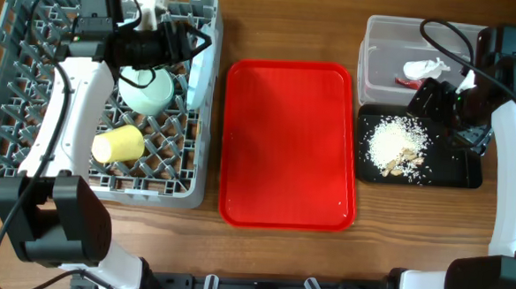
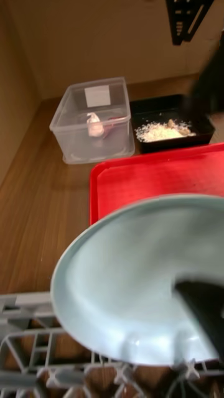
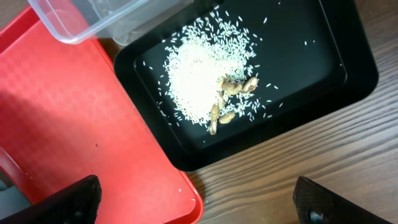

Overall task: Sort waste into correct bins and load items into the dishwasher rack
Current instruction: 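Lift the plate and stand it upright in the dish rack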

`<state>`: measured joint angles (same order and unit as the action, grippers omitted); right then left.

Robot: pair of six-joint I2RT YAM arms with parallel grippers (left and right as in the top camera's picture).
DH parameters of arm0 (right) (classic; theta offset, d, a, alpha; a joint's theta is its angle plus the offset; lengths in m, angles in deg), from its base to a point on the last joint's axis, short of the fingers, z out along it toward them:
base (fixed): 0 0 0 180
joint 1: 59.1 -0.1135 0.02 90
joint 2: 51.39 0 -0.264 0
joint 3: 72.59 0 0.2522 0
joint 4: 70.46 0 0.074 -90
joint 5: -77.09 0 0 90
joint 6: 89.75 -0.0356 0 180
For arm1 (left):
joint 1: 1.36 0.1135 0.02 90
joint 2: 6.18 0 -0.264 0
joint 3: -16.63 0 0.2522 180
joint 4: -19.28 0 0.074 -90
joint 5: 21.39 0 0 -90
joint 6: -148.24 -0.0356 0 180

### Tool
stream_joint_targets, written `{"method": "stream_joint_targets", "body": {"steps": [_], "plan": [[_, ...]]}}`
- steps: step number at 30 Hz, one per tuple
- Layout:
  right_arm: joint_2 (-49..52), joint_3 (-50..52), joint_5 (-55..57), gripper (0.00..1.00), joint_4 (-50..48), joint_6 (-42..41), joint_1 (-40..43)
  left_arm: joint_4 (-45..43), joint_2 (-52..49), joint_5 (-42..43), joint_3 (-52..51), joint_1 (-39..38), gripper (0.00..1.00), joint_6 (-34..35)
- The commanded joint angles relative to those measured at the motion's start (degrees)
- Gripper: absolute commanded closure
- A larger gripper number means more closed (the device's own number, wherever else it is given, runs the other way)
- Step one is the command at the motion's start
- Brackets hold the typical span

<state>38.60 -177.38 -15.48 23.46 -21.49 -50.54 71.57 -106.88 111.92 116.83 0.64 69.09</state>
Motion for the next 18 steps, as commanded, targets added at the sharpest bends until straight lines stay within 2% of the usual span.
{"method": "stream_joint_targets", "body": {"steps": [1,6,9,11,14,18], "plan": [[-0.85,-1.16,-0.52,0.0,-0.46,1.09,-0.02,-0.15,-0.04,-3.87,0.59,0.22,0.0,-0.09],[-0.85,-1.16,-11.87,0.0,-3.26,11.61,-0.02,1.68,3.93,-12.7,0.59,0.13,0.0,-0.04],[-0.85,-1.16,-22.03,0.0,-8.61,17.84,-1.11,7.67,7.04,-21.84,0.59,0.02,0.0,0.79],[-0.85,-1.16,-25.29,0.0,-13.49,18.67,-3.08,12.63,7.52,-27.82,0.59,-0.02,0.0,1.51],[-0.59,-1.16,-22.75,0.0,-20.0,17.64,-6.97,19.45,7.1,-39.43,0.59,0.0,0.0,10.12],[0.61,-1.16,-12.87,0.0,-20.04,12.48,-9.03,24.83,6.95,-40.19,0.59,-0.31,0.0,10.58]]}}
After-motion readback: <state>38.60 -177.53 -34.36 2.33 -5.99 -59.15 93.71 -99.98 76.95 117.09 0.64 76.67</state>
